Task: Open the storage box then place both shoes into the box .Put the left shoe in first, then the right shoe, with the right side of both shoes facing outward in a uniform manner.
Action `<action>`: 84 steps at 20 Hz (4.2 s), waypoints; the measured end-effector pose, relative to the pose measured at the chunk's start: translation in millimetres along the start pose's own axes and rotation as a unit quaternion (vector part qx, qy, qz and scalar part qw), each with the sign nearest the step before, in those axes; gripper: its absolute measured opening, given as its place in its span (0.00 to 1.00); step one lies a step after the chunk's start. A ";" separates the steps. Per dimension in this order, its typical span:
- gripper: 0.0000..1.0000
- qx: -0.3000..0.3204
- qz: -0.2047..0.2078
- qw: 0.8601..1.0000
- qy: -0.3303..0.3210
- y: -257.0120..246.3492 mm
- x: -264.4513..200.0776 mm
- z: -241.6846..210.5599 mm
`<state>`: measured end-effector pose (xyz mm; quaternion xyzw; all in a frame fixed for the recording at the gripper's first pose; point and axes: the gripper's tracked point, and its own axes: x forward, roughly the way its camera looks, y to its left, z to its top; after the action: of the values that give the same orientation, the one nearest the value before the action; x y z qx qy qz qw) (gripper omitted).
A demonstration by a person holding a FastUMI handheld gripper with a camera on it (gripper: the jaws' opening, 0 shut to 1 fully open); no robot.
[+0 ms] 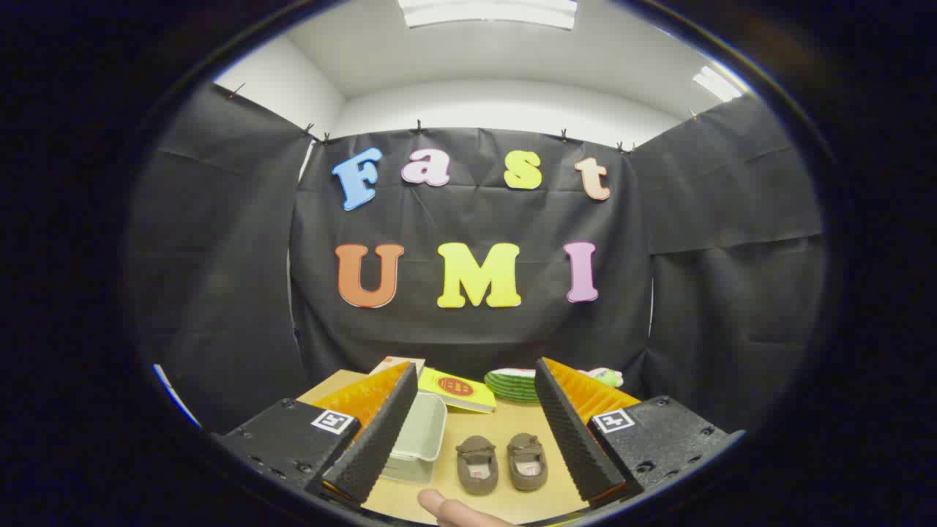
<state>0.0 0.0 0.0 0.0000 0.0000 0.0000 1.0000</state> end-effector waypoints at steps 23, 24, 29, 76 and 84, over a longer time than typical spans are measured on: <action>1.00 0.029 0.031 0.989 0.141 -2.0 76.6 -95.3; 1.00 0.033 0.040 0.986 0.156 -0.2 87.3 -108.2; 1.00 0.089 0.084 0.958 0.258 12.7 128.0 -172.6; 0.06 0.331 0.274 0.769 0.472 98.5 221.8 -177.6; 0.06 0.298 0.281 0.786 0.462 166.6 218.4 -131.3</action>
<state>218.4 166.6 -131.3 0.2983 0.4622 0.2809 0.7864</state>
